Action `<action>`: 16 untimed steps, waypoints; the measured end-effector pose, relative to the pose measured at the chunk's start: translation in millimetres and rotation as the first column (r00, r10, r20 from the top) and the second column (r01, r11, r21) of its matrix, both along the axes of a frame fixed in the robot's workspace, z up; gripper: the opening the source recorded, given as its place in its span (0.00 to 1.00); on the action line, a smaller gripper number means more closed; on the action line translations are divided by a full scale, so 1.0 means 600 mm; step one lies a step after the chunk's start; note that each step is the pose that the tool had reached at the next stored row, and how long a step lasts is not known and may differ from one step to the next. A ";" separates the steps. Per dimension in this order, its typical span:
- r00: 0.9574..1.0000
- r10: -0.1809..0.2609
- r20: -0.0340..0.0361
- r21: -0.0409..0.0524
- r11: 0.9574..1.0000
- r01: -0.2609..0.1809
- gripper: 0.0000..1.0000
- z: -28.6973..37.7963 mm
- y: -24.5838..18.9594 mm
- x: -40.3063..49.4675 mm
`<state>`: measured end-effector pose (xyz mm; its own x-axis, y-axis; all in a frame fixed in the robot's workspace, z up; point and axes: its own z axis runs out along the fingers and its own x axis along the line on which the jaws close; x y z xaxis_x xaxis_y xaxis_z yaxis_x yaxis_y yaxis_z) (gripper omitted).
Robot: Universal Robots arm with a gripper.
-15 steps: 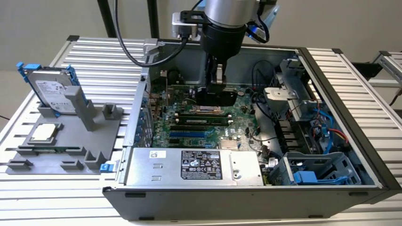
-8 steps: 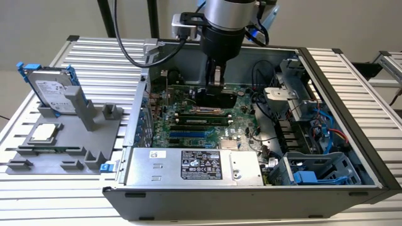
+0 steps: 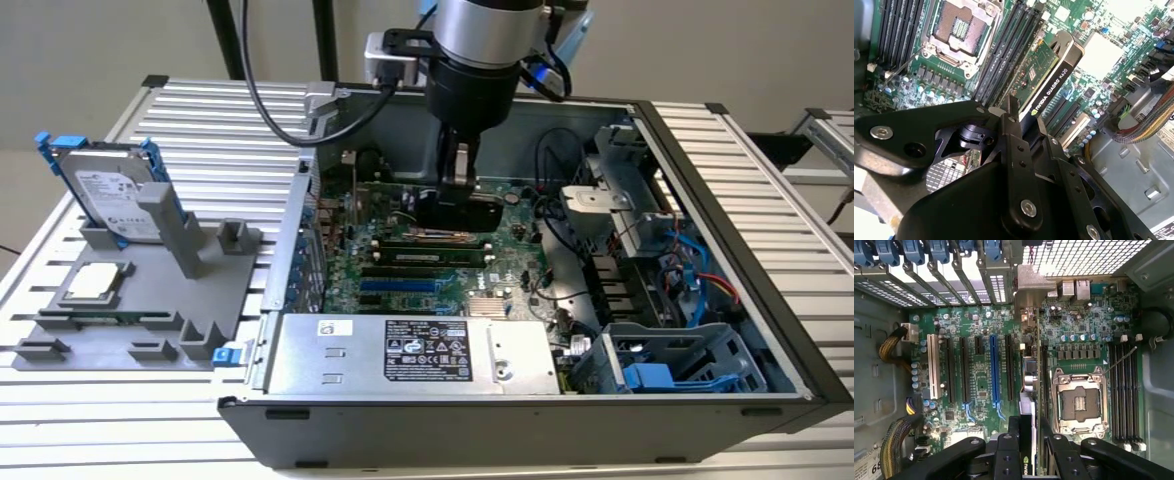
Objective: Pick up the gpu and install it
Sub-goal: 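Insert the gpu into the slot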
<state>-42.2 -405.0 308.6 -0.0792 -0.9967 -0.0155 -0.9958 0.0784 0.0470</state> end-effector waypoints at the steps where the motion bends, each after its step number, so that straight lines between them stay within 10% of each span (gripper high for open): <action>1: 1.000 0.000 0.000 0.000 1.000 0.000 0.00 0.000 -0.0016 0.000; 16: 1.000 0.000 0.000 0.000 1.000 0.000 0.00 -0.004 -0.0252 0.000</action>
